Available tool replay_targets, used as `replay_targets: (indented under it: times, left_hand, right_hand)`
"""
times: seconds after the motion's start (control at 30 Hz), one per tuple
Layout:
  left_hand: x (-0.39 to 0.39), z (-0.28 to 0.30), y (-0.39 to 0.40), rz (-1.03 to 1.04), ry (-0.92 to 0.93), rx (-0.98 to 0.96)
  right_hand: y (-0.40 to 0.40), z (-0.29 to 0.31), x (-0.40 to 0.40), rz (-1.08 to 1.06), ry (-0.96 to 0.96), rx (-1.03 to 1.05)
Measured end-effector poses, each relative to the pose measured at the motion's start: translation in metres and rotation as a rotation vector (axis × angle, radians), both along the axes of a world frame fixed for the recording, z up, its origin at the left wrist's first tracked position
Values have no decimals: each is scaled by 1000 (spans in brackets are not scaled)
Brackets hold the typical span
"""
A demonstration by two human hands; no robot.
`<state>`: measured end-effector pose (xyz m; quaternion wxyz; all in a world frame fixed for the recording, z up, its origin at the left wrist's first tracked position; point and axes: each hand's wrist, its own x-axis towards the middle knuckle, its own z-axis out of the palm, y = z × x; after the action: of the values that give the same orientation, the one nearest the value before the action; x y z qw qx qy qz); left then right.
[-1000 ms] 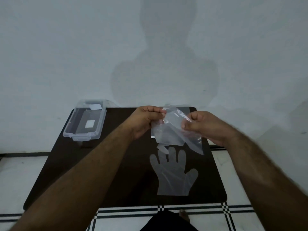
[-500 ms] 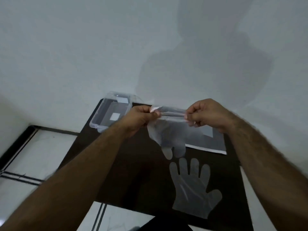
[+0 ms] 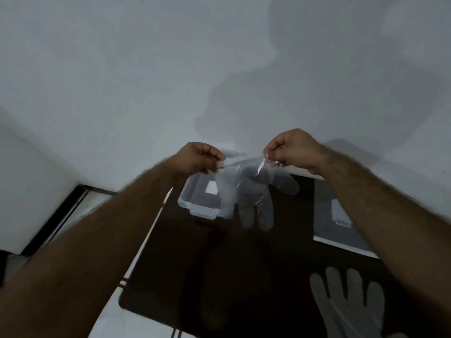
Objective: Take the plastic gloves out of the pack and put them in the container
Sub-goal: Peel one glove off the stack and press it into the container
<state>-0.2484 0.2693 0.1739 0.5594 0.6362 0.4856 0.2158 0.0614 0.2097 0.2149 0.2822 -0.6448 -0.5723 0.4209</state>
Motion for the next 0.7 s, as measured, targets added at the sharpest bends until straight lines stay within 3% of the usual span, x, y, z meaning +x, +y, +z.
replay_targets:
  times: [0.33, 0.57, 0.7]
  left_hand:
    - [-31, -1, 141, -6, -8, 47]
    - [-45, 1, 158, -28, -234, 189]
    - [-63, -18, 151, -101, -249, 333]
  right_hand:
    - [109, -13, -64, -175, -56, 159]
    - [110, -3, -86, -187, -136, 385]
    - [93, -16, -98, -91, -274, 456]
